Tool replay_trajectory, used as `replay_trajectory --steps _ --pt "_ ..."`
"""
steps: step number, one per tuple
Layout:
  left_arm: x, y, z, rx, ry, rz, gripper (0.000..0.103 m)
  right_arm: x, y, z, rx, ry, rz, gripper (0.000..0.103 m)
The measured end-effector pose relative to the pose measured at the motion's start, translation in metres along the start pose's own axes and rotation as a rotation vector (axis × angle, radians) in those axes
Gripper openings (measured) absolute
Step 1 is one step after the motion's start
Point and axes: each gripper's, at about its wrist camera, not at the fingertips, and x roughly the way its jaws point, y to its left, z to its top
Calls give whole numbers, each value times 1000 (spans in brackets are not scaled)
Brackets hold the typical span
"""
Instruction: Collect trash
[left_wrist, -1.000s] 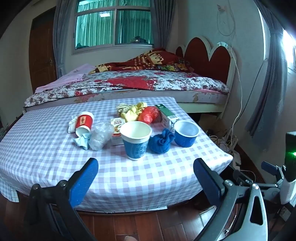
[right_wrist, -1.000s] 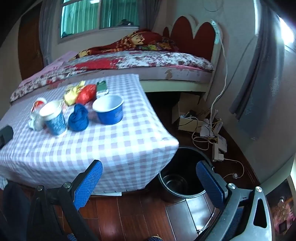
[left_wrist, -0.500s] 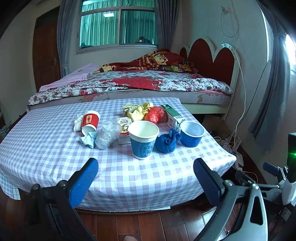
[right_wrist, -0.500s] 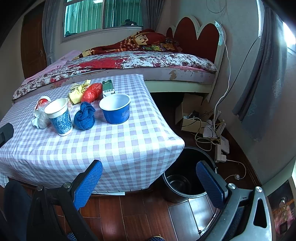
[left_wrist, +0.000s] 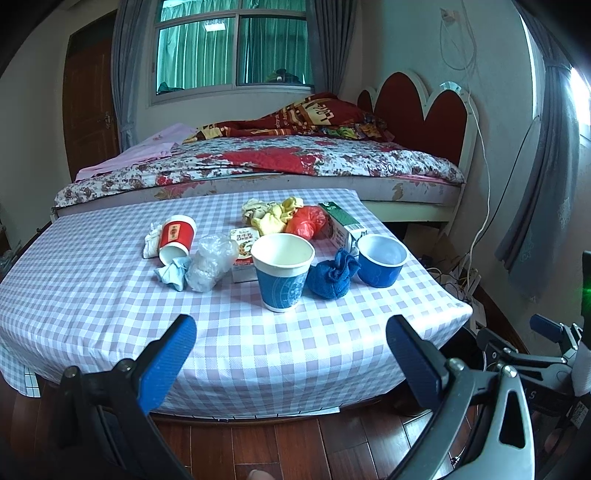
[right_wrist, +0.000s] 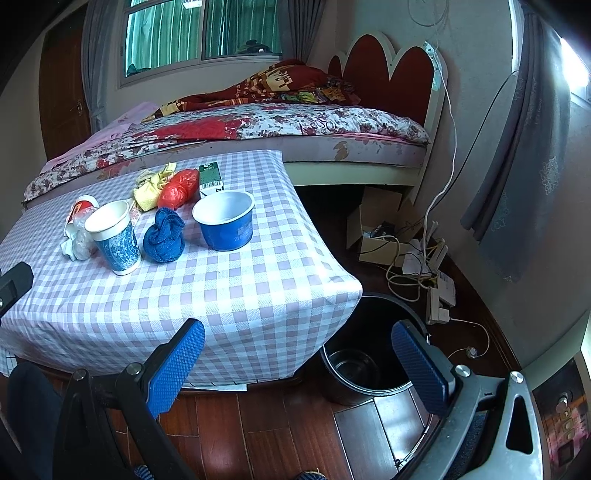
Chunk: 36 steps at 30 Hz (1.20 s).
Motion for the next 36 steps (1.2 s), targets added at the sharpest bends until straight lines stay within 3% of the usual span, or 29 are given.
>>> replay_trajectory --steps 36 --pt "14 -1 -9 7 25 13 102 6 2 9 -15 -11 30 102"
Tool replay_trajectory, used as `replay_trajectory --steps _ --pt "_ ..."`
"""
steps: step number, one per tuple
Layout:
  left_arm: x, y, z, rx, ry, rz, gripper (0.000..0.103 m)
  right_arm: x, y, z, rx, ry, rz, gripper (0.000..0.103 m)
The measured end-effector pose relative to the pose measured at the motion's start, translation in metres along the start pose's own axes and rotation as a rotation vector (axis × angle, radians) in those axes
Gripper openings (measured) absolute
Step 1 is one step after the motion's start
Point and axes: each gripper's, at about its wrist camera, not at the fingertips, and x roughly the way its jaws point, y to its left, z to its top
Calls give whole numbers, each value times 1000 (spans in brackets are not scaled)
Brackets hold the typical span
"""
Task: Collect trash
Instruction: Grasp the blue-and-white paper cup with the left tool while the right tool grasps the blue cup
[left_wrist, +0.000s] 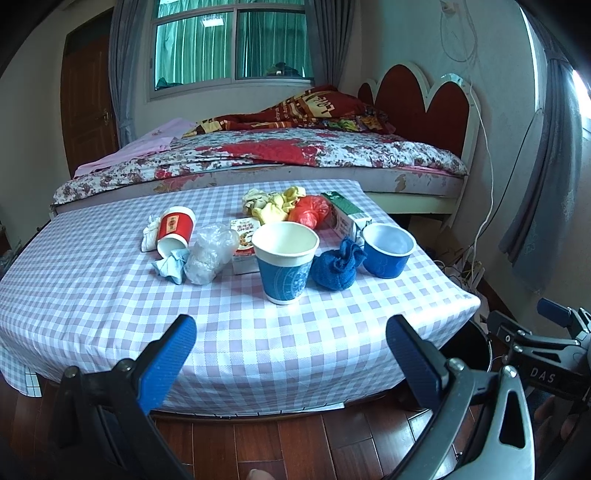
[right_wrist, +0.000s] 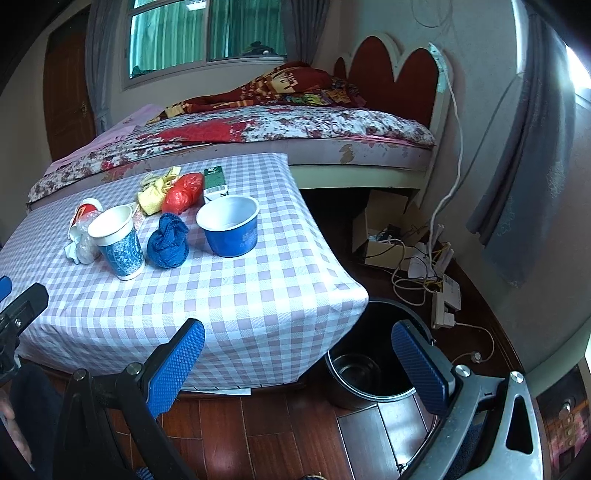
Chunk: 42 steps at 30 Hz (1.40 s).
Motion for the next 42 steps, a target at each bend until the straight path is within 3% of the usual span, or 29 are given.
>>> replay_trajectory --steps 6,12,17,23,30,42 --pt "8 13 4 -49 -4 -23 102 12 8 1 -49 -7 -1 102" --pt "27 12 5 -20 18 -27 99 29 16 2 -111 10 -1 102" --pt "42 11 8 -4 26 -17 94 46 12 7 -59 65 50 102" --pt "67 12 13 -7 21 5 90 71 16 19 -60 26 102 102" --pt "103 19 17 -47 28 53 90 117 29 42 -63 28 168 89" --pt "137 21 21 -63 8 39 90 163 53 65 -120 15 220 89"
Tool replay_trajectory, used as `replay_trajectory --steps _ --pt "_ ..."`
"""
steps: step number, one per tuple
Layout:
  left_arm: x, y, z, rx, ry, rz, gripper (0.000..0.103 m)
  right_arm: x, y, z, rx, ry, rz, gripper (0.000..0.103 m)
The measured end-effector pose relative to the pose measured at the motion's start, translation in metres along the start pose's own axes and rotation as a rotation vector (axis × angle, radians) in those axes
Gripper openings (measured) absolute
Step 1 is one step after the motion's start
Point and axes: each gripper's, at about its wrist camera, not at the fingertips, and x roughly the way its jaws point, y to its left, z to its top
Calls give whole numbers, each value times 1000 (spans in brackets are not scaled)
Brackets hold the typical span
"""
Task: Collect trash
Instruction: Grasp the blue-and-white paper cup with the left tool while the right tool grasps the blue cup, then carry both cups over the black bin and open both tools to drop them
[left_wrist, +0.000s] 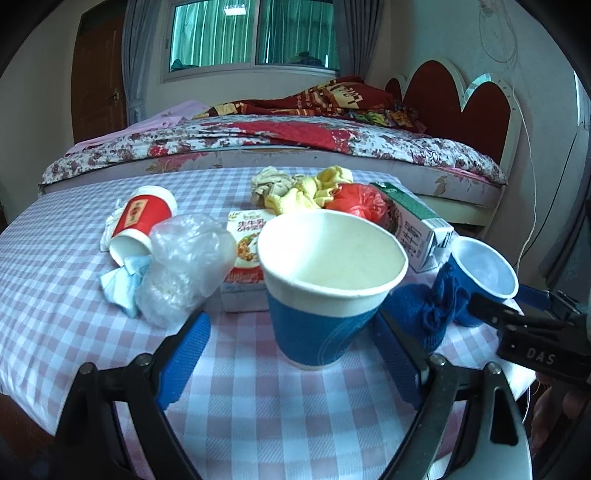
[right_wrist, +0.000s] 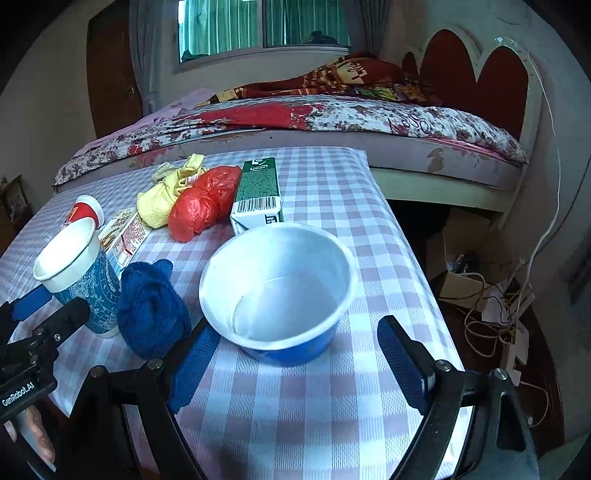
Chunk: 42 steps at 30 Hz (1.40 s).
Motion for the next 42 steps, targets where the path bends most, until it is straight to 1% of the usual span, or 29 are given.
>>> replay_trajectory --steps 6,11,13,14,18,22,24,26,31,33,35,38,40,42 --pt "9 -2 10 19 -36 -12 90 14 -2 10 -14 5 -1 89" --pt "17 -5 16 37 -41 -23 90 22 -1 16 -25 7 -11 89" --pt "18 -6 17 44 -39 -40 79 25 -1 17 -19 11 -1 88" --pt "19 -7 18 53 -34 -66 62 24 -3 17 -10 11 15 77" --pt "13 -13 22 88 -39 -91 55 12 -9 15 9 -14 30 77" --pt "-10 -21 26 104 -62 -135 55 -24 -32 14 57 -73 16 77" --pt "-23 -33 29 125 -77 -172 55 -49 -57 6 92 -97 -27 77" --pt "-32 -47 30 143 -85 -224 55 -67 -83 -6 137 -100 -68 77" --pt "-43 -99 22 198 -71 -374 55 -105 -160 -50 273 -58 -175 77" --pt "-46 -125 17 226 -57 -437 55 -116 -180 -66 309 -42 -198 77" --pt "-51 -151 9 258 -42 -497 55 -126 -193 -77 324 -35 -212 77" --pt "-55 -185 -3 298 -12 -567 55 -133 -207 -93 333 -14 -228 77" --pt "-54 -202 -8 324 7 -590 55 -136 -218 -99 357 -9 -221 77" --pt "-57 -221 -16 341 28 -616 55 -139 -229 -107 368 4 -242 77"
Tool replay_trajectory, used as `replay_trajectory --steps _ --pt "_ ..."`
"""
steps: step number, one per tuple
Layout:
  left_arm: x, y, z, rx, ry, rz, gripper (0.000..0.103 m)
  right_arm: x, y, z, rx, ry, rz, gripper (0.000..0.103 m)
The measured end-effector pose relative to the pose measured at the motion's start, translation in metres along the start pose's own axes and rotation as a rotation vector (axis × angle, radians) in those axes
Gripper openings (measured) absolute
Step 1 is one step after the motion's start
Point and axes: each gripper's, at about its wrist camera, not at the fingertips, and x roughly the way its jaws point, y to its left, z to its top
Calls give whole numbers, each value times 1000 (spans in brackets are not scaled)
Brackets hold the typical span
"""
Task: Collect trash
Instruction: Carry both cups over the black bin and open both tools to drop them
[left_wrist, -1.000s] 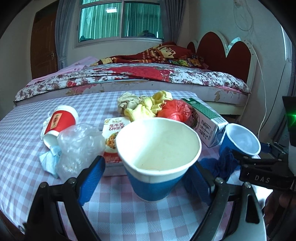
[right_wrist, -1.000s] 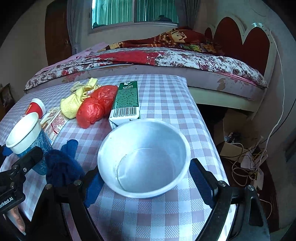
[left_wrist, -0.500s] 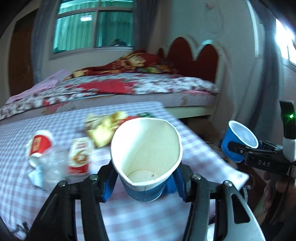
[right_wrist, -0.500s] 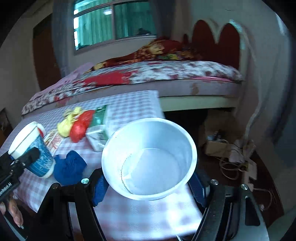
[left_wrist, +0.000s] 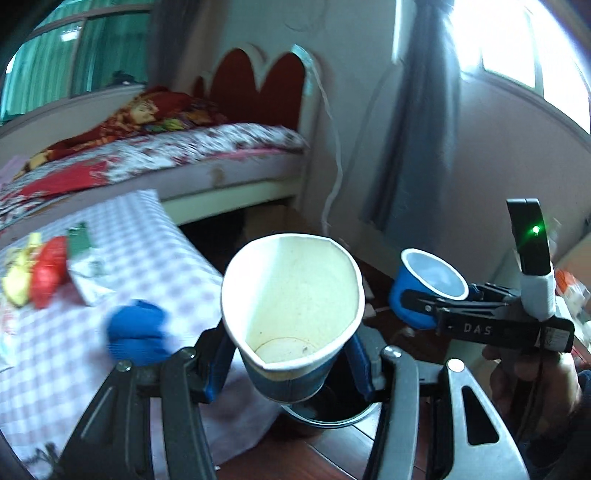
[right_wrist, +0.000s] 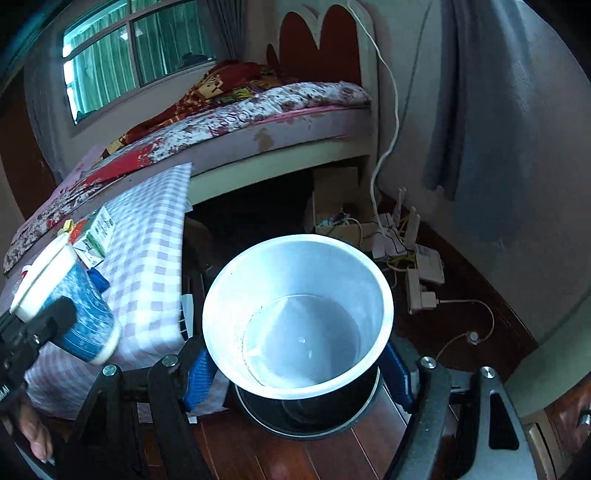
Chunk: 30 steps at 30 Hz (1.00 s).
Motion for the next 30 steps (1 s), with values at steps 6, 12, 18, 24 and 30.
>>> replay_trajectory --steps 6,12,18,24,30 --pt "32 -26 -9 21 75 -30 55 7 -34 -10 19 33 -6 77" --pt "59 -45 -20 19 107 -43 55 27 -47 -10 5 76 63 77" --pt "78 -57 -33 2 125 -17 56 57 -44 -6 -50 131 113 77" --pt "101 -51 -45 -55 158 32 57 85 -44 -2 -57 172 160 77" --pt "116 -46 -56 -147 162 16 80 114 -43 -4 -43 258 236 80"
